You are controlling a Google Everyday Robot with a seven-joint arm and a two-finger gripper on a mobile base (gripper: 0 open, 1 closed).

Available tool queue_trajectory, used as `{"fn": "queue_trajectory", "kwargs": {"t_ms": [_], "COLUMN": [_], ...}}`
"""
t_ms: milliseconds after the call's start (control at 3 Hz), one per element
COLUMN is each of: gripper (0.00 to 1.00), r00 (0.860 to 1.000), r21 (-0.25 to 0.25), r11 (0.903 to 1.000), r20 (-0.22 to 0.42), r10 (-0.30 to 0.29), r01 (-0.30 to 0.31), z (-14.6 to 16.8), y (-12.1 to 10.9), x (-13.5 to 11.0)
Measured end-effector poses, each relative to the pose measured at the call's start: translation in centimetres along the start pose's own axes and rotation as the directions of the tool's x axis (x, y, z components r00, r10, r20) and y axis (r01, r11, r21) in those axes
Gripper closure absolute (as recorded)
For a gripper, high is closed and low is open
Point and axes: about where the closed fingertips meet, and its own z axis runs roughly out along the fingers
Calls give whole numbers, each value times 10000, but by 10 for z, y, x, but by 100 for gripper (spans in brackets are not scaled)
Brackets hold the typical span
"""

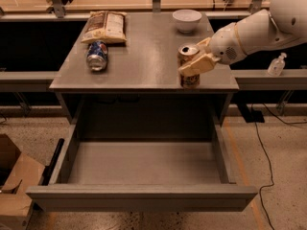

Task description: Pick orange can from top drawer and place on counter

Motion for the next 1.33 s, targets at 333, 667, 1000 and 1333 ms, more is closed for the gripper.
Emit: {"fn": "queue_trajectory", "kwargs": {"t_ms": [333, 667, 1000, 1333], "gripper": [100, 82, 60, 36], "r00": [9978, 9936, 9900, 9874], "r21": [1010, 1452, 1521, 1525], "r11": [9938, 9847, 9807, 9790], "r20": [521, 737, 876, 1030], "r10": [415, 861, 1108, 1204], "r01": [-466, -961, -1232, -1353], "z": [-5, 4, 13, 17], "y": [-27, -53, -67, -74], "x": [2, 14, 20, 22]}}
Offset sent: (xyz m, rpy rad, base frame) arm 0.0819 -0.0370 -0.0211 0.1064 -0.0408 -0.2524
